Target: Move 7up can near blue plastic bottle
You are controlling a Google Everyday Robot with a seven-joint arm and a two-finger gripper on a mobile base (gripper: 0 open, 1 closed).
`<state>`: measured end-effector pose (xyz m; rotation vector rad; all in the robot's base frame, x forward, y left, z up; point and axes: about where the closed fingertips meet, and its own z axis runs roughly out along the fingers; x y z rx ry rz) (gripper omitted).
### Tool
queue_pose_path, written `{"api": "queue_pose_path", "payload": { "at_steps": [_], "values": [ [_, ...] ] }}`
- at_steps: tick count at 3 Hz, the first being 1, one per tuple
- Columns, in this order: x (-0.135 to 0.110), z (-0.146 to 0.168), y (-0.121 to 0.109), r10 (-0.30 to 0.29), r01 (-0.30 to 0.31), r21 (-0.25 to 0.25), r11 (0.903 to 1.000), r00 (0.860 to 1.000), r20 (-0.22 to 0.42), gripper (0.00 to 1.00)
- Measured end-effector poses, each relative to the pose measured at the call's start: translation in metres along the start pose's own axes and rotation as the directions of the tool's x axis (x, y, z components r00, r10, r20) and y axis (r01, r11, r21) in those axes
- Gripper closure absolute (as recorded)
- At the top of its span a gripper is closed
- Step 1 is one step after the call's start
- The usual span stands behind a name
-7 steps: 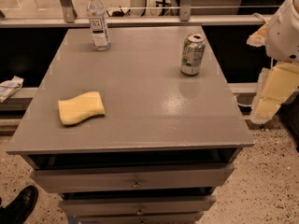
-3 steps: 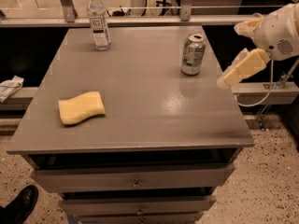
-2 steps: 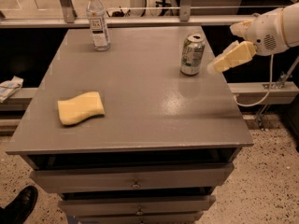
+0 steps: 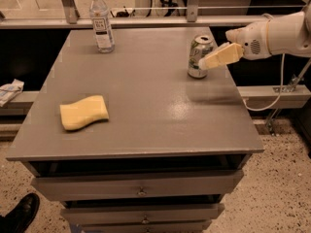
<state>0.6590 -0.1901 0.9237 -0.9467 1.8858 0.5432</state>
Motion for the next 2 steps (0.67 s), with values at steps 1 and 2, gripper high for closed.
{"api": "queue_pose_path", "payload": {
  "at_steps": [1, 2],
  "values": [
    [0.0, 0.036, -0.007, 0.017, -0.018, 0.009, 0.9998, 0.999, 0.035, 0.01],
    [0.001, 0.058, -0.017, 0.029, -0.031, 0.032, 0.999, 0.998, 0.057, 0.29]
  ]
}}
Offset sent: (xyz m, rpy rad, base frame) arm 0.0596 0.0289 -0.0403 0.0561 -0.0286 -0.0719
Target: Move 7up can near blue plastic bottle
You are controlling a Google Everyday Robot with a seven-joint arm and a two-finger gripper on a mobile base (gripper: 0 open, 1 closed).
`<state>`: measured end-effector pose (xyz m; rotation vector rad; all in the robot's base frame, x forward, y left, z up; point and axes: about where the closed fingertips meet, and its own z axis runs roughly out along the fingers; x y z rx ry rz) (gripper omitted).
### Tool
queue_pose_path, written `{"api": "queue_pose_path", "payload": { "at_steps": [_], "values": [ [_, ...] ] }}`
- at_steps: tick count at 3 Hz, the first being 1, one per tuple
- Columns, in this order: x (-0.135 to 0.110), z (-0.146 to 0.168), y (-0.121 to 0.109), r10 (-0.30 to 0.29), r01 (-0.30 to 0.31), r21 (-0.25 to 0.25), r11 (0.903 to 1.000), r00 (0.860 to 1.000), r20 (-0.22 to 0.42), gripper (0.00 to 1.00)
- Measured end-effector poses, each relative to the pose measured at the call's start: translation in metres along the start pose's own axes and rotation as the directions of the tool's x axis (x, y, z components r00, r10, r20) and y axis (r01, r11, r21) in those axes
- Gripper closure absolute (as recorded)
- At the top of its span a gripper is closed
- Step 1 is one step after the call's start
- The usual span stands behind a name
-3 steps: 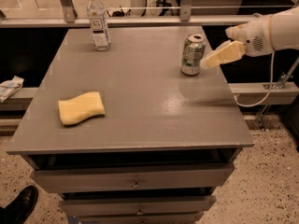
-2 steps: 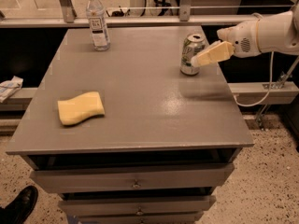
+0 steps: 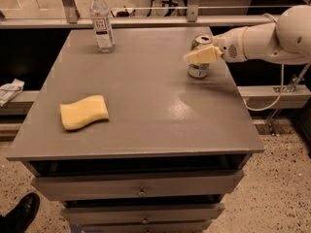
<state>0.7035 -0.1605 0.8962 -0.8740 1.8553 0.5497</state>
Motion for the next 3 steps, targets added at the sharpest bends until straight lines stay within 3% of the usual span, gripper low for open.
{"api": "queue_pose_path", "payload": {
  "at_steps": [1, 2, 3],
  "values": [
    [-0.019, 0.001, -0.001, -0.009, 0.008, 0.019, 0.9998, 0.999, 0.052, 0.6],
    [-0.053, -0.01, 0.002, -0.032, 0.029, 0.028, 0.9992, 0.991, 0.127, 0.83],
    [-0.056, -0.008, 0.004, -0.034, 0.031, 0.024, 0.9992, 0.991, 0.133, 1.0]
  ]
}}
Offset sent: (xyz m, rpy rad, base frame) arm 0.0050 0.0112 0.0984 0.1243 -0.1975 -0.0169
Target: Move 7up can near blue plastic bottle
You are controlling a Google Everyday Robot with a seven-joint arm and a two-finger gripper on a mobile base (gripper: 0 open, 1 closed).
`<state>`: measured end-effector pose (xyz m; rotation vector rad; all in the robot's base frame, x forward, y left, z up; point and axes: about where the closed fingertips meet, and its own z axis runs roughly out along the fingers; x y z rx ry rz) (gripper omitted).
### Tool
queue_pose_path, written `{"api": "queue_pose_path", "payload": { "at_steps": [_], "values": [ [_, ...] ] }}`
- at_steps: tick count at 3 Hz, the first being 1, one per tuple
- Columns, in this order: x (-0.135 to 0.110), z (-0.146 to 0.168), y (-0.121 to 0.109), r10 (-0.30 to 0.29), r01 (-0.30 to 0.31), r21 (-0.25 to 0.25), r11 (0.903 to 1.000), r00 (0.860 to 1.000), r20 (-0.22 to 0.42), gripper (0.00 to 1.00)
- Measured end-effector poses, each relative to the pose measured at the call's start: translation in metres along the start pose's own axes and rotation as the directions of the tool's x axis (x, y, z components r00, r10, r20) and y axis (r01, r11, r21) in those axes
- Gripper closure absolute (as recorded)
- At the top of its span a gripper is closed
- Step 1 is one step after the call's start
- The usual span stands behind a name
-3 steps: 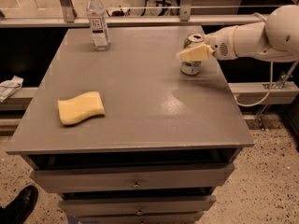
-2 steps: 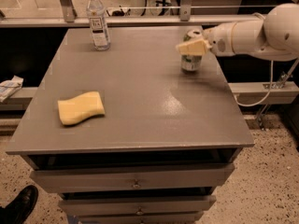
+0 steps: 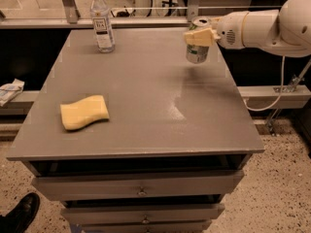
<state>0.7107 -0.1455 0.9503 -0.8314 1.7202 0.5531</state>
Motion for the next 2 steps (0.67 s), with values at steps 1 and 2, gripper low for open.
{"api": "queue_pose_path", "payload": {
  "at_steps": [1, 2],
  "values": [
    [-0.005, 0.007, 0.003, -0.002, 0.002, -0.01, 0.9999, 1.0, 0.015, 1.0],
    [-0.022, 0.028, 0.014, -0.007, 0.01, -0.042, 0.9991, 0.998, 0.063, 1.0]
  ]
}}
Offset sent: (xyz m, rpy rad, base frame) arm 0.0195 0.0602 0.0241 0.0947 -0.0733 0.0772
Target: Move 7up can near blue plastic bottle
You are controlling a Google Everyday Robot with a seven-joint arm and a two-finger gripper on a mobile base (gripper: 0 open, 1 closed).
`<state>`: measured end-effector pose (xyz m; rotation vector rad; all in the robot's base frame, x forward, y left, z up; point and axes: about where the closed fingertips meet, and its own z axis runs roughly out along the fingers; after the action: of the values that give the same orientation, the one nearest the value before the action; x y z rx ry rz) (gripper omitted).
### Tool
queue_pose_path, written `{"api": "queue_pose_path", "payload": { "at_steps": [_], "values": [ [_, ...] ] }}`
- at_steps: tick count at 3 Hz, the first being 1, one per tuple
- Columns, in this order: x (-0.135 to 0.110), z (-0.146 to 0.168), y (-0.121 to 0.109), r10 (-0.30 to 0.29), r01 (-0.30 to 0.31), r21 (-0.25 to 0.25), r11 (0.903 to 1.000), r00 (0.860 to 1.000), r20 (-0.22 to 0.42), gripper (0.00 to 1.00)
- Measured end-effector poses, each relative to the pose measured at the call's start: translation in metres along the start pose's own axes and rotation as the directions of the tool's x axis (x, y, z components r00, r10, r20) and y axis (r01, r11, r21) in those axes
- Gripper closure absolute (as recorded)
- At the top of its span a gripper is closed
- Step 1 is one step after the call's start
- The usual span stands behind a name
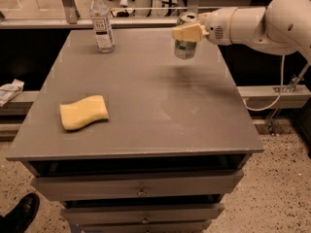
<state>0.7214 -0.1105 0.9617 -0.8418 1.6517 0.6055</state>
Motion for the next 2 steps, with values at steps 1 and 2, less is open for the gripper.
{"api": "queue_pose_path", "payload": {
  "at_steps": [1, 2],
  "values": [
    [-0.016, 0.037, 0.001, -0.018, 0.019, -0.034, 0.9992, 1.0, 0.021, 1.0],
    [-0.052, 0.116, 0.018, -0.07, 0.073, -0.094, 0.9928, 0.997, 0.041, 1.0]
  ]
}}
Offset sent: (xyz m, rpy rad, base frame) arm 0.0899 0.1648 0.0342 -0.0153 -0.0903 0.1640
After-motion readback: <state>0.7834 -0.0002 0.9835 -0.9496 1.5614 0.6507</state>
